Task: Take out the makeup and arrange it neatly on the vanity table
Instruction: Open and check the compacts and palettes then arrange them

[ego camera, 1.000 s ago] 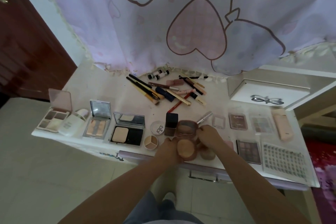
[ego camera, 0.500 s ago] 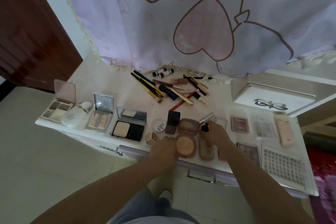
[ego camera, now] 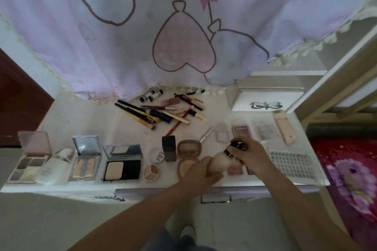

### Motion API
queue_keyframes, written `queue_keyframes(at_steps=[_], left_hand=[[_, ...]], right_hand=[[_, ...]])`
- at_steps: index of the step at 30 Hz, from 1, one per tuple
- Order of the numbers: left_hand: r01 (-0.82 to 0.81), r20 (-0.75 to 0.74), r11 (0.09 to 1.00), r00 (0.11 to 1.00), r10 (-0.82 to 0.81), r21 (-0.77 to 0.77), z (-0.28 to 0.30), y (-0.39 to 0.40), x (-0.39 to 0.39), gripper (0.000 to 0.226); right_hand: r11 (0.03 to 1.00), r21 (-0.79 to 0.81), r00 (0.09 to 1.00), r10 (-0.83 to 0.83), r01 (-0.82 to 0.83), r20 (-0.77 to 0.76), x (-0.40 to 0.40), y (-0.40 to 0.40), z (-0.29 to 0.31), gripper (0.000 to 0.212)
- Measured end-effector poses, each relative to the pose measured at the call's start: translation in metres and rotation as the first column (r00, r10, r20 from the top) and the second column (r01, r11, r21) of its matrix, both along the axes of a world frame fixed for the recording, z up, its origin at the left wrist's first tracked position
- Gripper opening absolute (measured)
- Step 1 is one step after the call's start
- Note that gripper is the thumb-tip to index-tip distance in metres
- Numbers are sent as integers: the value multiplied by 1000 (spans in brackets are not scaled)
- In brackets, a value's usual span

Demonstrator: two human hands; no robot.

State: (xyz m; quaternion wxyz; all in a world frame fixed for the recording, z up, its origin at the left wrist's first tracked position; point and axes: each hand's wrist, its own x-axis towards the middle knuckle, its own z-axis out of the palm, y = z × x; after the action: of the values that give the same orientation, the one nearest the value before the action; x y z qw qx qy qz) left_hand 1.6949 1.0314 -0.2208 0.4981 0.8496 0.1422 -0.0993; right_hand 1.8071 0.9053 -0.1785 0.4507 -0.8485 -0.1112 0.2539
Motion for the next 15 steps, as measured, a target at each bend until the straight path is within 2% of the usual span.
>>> queue_keyframes(at_steps=[2,4,6,7,10,13,15], left_hand=[[-50,23,994,998,52,-93,10,4,2,34],[-42,48,986,998,51,-164,20,12,2,25],[9,95,995,996,1,-104,31,22,2,21],[24,120,998,993,-17,-58,35,26,2,18],[-1,221,1000,975,8,-29,50,34,2,14],[-48,206,983,975,84,-175,67,40,-2,17],[-74,122,951,986,116,-301,78,45,-7,18]], right_hand=[[1000,23,1000,-21,21,18,-3,-1,13,9],[994,-99,995,58,-49,86,-3,1,22,21],[959,-253,975,170,-130,142,-7,5,29,35],[953,-275,973,173,-125,156,-11,7,31,38],[975,-223,975,64,-15,212,-23,14,37,41],[981,-175,945,-18,79,327,-34,24,50,43],[993,-110,901,5,48,433,-43,28,60,43]])
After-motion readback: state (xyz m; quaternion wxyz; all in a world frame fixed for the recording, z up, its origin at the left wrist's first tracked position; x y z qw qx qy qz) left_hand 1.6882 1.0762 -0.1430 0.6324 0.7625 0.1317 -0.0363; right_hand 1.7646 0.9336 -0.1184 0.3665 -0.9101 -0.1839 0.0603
